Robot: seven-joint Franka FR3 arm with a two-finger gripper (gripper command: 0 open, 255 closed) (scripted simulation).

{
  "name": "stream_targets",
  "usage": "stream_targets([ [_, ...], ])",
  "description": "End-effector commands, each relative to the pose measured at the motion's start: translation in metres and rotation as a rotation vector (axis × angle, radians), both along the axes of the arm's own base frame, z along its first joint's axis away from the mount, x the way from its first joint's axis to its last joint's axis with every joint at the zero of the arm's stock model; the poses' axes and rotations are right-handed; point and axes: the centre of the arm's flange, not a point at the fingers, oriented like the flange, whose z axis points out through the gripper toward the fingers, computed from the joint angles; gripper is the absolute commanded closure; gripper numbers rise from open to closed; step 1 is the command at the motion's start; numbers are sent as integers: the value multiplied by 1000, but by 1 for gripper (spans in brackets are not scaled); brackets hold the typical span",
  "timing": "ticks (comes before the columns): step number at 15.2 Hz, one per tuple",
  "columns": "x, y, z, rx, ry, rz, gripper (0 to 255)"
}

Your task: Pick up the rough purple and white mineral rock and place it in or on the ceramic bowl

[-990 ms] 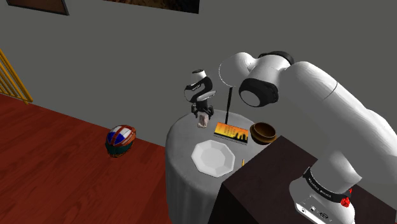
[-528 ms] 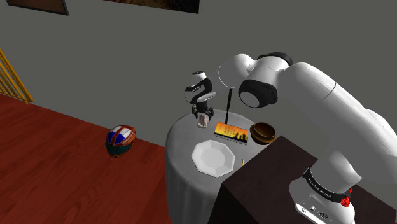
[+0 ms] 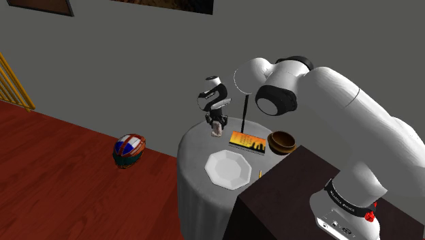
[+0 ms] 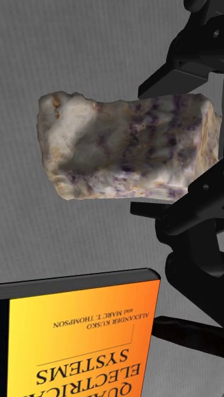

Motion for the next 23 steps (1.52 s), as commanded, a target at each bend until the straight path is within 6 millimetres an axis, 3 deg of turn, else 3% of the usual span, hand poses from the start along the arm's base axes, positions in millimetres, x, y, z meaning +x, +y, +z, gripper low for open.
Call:
stream_targets([
  [1, 0, 0, 0, 0, 0, 0, 255],
  [3, 0, 0, 0, 0, 0, 0, 255],
  [23, 0, 0, 105, 0, 0, 0, 255],
])
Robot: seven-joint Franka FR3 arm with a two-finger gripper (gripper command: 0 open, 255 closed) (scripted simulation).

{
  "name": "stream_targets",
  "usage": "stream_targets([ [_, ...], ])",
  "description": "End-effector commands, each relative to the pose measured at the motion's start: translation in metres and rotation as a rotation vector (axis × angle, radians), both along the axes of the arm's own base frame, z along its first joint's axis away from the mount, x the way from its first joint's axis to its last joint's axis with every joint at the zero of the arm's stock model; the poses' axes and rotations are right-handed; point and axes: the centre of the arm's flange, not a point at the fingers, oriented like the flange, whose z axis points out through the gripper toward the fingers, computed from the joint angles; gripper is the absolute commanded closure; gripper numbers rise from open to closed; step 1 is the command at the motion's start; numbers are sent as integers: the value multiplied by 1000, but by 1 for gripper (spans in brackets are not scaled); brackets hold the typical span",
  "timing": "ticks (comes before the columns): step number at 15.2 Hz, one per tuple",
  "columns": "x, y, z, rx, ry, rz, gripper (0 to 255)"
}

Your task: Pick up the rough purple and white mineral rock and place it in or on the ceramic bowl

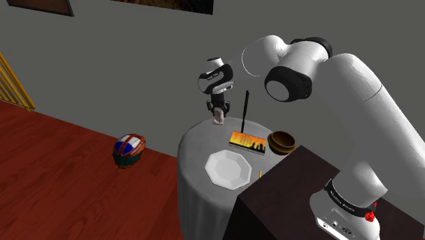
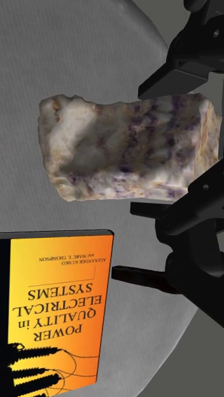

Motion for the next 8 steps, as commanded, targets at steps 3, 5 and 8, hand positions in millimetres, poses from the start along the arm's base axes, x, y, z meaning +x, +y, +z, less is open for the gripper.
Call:
stream_targets([
  [3, -1, -1, 21, 0, 0, 0, 255],
  [5, -1, -1, 32, 0, 0, 0, 255],
  [8, -1, -1, 47, 0, 0, 0, 255],
])
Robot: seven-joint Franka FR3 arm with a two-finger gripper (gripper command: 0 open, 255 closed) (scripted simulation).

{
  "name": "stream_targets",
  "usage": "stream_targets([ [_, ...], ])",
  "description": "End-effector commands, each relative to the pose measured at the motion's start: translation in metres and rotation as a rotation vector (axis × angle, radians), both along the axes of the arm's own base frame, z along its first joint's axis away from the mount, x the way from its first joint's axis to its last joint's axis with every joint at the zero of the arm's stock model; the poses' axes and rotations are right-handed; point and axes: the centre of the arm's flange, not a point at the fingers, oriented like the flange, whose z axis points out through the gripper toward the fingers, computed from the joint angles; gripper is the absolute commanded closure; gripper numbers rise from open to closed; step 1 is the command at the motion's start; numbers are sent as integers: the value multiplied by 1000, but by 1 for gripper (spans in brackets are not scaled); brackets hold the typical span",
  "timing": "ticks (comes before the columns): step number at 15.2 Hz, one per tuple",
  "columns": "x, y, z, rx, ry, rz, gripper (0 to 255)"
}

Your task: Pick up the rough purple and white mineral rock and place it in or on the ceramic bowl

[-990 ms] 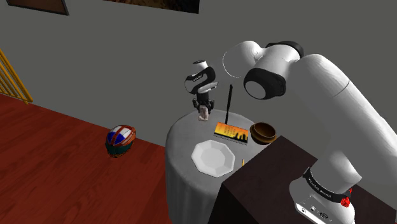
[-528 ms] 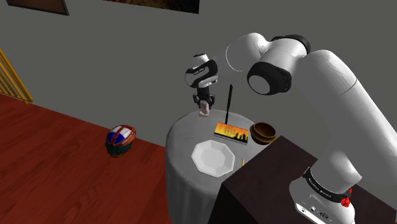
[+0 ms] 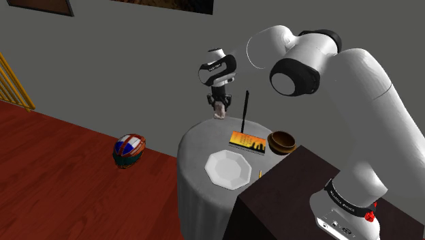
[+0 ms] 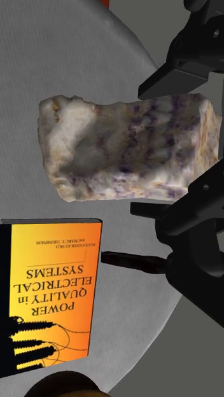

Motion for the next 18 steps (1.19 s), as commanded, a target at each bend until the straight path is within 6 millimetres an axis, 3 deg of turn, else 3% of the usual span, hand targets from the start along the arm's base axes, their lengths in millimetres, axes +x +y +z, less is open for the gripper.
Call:
stream_targets([
  [1, 0, -1, 9, 0, 0, 0, 255],
  [5, 0, -1, 26, 0, 0, 0, 255],
  [18, -144, -94, 33, 0, 0, 0, 255],
])
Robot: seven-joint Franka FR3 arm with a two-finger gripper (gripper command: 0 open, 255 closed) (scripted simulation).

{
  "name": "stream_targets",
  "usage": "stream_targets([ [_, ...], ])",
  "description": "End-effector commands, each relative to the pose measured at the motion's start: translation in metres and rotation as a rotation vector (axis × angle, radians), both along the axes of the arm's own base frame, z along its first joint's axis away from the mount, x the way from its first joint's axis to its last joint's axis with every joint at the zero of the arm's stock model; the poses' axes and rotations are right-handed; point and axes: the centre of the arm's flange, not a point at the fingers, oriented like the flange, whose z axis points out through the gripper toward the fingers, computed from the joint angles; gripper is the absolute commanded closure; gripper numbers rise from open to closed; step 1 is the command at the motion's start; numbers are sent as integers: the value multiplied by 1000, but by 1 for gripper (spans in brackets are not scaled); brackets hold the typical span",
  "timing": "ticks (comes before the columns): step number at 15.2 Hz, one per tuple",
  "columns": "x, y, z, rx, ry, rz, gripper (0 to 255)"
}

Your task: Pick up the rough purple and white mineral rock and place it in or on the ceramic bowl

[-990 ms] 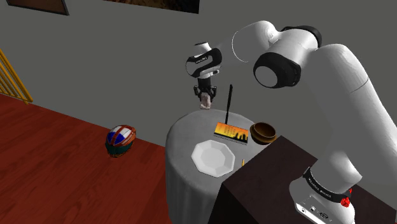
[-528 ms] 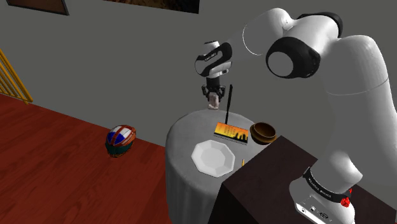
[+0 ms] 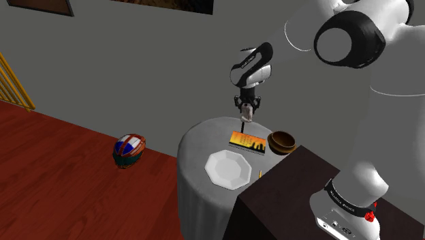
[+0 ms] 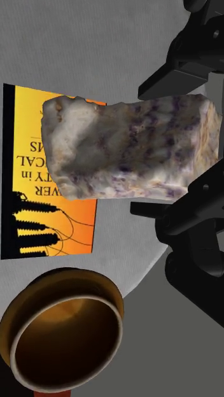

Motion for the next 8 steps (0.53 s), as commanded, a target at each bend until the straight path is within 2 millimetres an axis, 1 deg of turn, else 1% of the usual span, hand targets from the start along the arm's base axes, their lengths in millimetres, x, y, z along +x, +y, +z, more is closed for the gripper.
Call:
stream_targets([
  [1, -24, -14, 4, 1, 0, 1, 255],
  [8, -101, -64, 8, 1, 0, 1, 255],
])
